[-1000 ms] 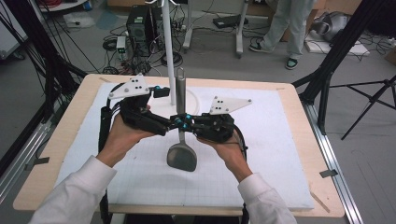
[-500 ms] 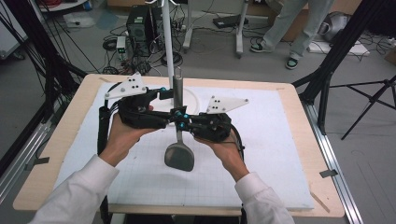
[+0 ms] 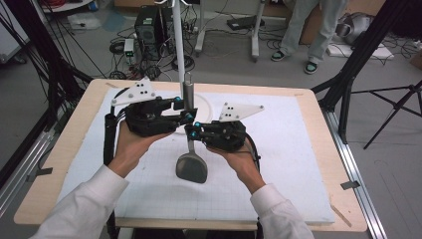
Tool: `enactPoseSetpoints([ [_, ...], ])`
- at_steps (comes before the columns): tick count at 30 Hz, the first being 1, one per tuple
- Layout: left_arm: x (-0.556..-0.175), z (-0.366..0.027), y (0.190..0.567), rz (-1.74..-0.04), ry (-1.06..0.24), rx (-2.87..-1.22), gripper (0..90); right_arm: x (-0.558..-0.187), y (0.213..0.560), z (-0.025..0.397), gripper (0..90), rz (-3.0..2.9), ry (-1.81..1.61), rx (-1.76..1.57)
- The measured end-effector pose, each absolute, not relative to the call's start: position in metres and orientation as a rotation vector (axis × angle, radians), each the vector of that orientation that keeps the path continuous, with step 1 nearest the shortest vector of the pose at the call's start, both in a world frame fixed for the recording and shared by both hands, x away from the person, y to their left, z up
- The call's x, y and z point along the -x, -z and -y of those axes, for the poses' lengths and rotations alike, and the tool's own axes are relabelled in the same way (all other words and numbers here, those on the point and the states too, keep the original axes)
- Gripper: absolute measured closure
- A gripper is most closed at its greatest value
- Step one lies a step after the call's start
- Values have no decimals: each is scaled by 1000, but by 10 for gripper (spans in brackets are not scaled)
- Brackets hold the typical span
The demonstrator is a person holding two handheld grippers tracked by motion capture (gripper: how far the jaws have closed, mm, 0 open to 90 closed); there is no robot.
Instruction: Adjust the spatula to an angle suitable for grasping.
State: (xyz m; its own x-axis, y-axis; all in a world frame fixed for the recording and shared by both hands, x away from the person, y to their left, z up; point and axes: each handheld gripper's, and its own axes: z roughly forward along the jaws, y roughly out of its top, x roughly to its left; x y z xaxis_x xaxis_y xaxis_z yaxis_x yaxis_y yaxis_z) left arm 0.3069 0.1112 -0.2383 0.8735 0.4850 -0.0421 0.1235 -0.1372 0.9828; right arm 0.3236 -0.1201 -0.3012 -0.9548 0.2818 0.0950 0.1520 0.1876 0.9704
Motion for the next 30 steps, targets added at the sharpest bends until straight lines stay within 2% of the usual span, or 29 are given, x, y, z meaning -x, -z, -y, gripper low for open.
enactPoseSetpoints([
  [3,-306,-110,238,-468,-332,-1708,697,-324,302,120,882,-2341,-1889,-440],
  [7,-307,-110,237,-482,-300,-1701,715,-324,302,120,882,-2340,-1895,-440],
  [19,-304,-110,234,-482,-309,-1703,723,-323,302,120,861,-2327,-1905,-412],
  [21,-304,-110,233,-477,-309,-1702,724,-323,301,120,761,-2311,-1904,-410],
  [30,-305,-114,228,-482,-330,-1702,724,-325,303,125,471,-2301,-1865,-485],
])
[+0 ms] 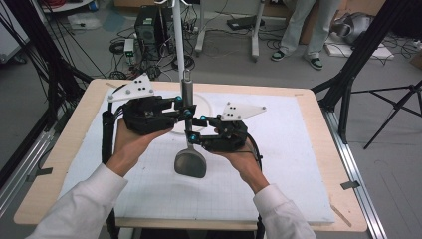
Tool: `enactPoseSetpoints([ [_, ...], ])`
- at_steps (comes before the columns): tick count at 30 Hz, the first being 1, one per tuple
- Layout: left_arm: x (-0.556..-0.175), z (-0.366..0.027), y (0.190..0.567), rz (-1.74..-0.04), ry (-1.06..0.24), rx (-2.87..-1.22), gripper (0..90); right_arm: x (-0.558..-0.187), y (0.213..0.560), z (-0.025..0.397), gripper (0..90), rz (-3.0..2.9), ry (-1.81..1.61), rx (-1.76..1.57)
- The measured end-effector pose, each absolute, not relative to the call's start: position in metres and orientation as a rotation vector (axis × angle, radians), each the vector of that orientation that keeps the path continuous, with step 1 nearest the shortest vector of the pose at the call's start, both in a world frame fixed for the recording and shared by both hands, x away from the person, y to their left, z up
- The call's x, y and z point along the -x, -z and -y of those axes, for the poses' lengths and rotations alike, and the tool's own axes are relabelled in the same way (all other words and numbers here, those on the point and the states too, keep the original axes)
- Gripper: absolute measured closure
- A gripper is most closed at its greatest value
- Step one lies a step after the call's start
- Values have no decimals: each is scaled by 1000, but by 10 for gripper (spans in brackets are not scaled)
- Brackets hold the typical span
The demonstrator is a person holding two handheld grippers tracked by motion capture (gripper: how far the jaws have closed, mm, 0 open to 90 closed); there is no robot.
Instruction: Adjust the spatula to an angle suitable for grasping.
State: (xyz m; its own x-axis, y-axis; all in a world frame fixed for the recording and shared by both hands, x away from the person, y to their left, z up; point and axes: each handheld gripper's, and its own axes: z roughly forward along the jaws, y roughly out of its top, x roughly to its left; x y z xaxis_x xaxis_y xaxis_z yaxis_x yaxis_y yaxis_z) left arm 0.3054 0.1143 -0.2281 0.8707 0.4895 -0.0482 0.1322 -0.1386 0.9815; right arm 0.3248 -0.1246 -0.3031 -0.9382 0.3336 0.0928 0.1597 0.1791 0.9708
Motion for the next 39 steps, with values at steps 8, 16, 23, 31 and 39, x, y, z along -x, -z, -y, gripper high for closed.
enactPoseSetpoints([
  [8,-310,-118,227,-499,-340,-1705,724,-326,307,139,101,-2309,-1713,-671],
  [16,-314,-125,226,-517,-355,-1710,725,-319,306,161,4,-2309,-1650,-609],
  [23,-317,-136,222,-532,-373,-1714,725,-315,307,183,4,-2262,-1647,-636],
  [31,-323,-147,222,-549,-394,-1723,725,-307,322,218,4,-2198,-1644,-729],
  [39,-325,-147,222,-549,-390,-1726,725,-301,332,242,4,-2156,-1617,-788],
])
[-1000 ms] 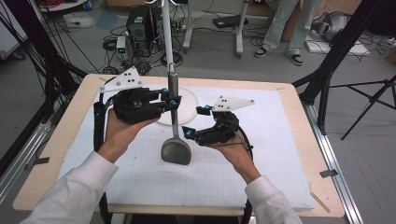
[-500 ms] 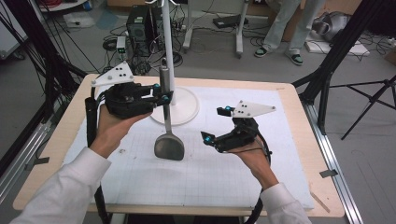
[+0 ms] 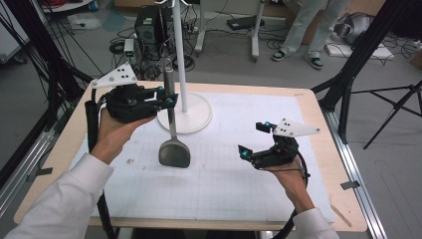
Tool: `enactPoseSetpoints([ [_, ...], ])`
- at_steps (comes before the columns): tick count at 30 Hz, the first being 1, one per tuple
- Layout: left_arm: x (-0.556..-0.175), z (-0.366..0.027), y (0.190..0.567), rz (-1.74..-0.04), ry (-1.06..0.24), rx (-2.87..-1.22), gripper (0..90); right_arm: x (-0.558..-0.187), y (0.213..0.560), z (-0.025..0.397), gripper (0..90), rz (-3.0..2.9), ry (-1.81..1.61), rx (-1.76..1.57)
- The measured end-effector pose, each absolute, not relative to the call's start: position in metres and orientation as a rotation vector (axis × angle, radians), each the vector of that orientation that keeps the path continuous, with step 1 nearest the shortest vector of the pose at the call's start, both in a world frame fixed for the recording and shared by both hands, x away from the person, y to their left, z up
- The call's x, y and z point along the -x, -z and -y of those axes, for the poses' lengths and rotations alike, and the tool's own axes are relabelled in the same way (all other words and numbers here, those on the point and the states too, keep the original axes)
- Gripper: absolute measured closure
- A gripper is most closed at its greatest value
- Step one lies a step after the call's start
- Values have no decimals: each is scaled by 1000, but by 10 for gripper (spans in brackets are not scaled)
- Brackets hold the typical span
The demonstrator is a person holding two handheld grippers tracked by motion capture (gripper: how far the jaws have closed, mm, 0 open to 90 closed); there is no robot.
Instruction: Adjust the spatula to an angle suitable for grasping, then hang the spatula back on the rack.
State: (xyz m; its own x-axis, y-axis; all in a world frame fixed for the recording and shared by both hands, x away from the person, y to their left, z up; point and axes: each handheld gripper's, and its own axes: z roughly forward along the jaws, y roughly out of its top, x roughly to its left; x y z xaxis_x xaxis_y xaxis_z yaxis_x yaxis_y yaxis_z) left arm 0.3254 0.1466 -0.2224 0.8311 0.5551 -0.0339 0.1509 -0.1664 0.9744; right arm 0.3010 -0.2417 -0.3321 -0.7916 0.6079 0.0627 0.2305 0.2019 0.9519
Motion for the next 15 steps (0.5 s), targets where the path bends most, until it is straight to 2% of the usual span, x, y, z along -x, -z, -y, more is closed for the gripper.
enactPoseSetpoints([
  [15,-336,-150,211,-551,-413,-1752,725,-297,345,256,4,-2100,-1585,-808],
])
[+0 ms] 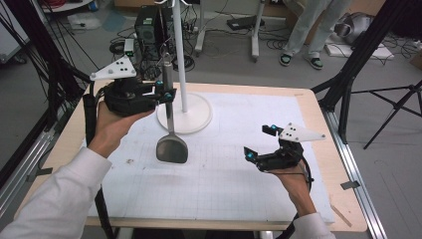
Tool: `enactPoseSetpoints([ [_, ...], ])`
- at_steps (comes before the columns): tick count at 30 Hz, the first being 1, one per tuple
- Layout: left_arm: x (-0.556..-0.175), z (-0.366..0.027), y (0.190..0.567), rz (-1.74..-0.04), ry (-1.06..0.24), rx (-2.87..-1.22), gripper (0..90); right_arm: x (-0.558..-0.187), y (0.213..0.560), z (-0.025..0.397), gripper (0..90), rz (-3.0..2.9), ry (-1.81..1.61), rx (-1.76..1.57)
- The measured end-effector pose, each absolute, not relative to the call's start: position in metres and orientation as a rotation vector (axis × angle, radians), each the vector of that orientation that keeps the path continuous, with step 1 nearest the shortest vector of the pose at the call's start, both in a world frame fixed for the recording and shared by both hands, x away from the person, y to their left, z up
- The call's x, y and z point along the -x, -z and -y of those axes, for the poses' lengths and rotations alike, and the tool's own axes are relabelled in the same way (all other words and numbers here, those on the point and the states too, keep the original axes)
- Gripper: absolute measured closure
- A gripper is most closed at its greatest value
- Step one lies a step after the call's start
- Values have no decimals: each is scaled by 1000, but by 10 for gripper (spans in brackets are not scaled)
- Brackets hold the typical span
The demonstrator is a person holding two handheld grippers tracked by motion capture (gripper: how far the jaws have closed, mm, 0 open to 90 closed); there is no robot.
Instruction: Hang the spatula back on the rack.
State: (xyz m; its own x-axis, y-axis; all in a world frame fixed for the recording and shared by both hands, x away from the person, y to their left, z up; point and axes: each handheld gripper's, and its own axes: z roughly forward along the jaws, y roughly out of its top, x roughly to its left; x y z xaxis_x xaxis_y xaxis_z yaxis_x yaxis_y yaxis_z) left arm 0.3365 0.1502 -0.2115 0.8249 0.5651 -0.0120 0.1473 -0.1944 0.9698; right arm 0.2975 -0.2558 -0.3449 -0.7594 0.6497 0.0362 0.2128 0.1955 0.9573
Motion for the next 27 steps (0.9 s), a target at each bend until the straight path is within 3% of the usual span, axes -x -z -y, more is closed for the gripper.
enactPoseSetpoints([
  [27,-387,-156,196,-577,-389,-1758,726,-290,377,281,4,-2030,-1581,-883],
])
